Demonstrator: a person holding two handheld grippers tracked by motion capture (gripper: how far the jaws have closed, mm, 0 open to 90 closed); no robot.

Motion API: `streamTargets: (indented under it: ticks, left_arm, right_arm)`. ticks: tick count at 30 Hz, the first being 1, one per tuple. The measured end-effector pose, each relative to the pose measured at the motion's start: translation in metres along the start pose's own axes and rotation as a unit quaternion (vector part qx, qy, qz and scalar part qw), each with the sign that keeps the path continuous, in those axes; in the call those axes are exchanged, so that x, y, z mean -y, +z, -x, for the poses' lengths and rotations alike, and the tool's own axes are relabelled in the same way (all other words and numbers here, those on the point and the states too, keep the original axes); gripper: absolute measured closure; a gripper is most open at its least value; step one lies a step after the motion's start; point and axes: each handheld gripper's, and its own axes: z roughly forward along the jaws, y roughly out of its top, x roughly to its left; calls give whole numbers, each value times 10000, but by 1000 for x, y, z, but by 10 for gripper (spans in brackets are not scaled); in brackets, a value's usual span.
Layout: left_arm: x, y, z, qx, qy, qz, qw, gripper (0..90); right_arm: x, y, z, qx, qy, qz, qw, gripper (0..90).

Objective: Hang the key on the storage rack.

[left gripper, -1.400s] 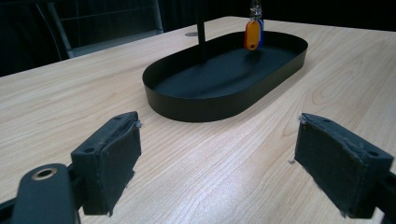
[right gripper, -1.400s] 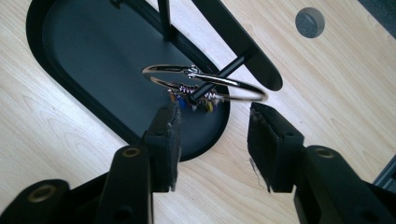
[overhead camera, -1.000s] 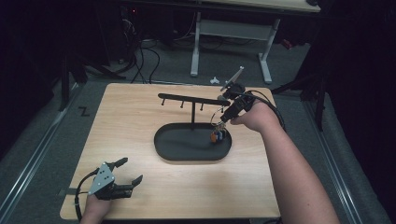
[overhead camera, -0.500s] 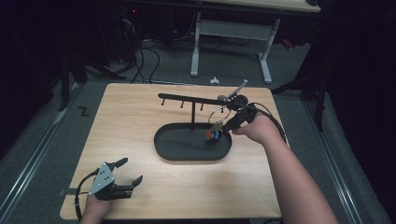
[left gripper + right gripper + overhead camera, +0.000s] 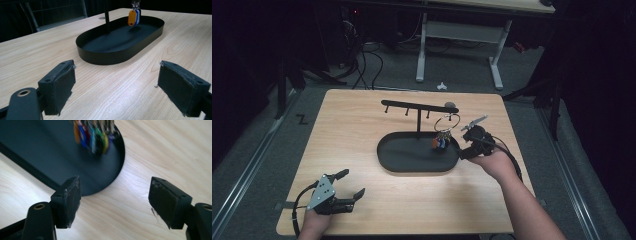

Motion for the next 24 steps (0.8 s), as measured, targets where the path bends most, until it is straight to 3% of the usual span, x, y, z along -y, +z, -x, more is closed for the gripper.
streamTargets:
  ticks: [3, 10, 13, 15, 17, 18, 19, 21, 24]
  left_arm:
    - [0, 0, 0, 2, 6, 0, 10000, 150]
    - [0, 0, 0, -9, 8, -7, 10000, 150]
    - [0, 1, 1, -14, 30, -19, 10000, 150]
    - [0, 1, 1, -25, 33, -32, 10000, 150]
    - [0, 1, 1, -22, 12, -23, 10000, 150]
    - [-1, 2, 1, -46, 12, -52, 10000, 150]
    - [-1, 2, 1, -47, 16, -65, 10000, 150]
    - [-1, 2, 1, -35, 12, -60, 10000, 150]
    - [-1, 2, 1, -76, 9, -87, 9999, 150]
  right_arm:
    - [16, 6, -7, -112, 10, -83, 9999, 295]
    - [64, 15, -28, -284, 244, 703, 9968, 259]
    - [85, 19, -37, -419, 443, 1053, 9926, 248]
    - [104, 23, -48, -390, 688, 1401, 9870, 231]
    - [125, 28, -60, -287, 928, 1802, 9788, 233]
    - [136, 31, -65, -281, 947, 1855, 9777, 230]
    - [135, 31, -68, -510, 807, 1673, 9813, 163]
    - [136, 29, -70, -199, 529, 1788, 9823, 181]
    - [135, 34, -65, -199, 888, 1785, 9797, 167]
